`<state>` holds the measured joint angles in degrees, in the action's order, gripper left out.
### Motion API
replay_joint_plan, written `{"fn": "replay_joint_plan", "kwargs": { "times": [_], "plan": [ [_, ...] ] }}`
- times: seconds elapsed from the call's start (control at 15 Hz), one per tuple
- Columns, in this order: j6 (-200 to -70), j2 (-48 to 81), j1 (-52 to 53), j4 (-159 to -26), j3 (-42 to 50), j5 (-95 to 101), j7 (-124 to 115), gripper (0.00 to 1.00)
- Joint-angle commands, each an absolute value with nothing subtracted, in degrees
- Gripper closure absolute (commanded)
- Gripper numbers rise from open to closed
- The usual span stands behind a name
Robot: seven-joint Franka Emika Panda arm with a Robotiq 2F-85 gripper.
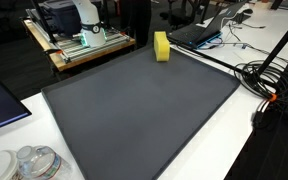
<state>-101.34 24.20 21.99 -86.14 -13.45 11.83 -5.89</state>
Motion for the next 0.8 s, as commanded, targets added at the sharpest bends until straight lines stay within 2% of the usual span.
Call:
{"fn": "replay_joint_plan", "kwargs": {
  "times": [0.0,0.6,0.67,0.73],
  "plan": [
    [-107.12,16.29,18.67,-96.86,-13.03,8.40,-5.37,0.00],
    [-123.19,7.13,11.18,-115.35,-11.41,1.53,1.17,0.00],
    [-119.50,10.41,12.43,-110.06,-11.61,3.75,-1.20,0.00],
    [-120.84,9.87,11.91,-111.56,-11.35,3.57,-0.54,0.00]
  ]
}}
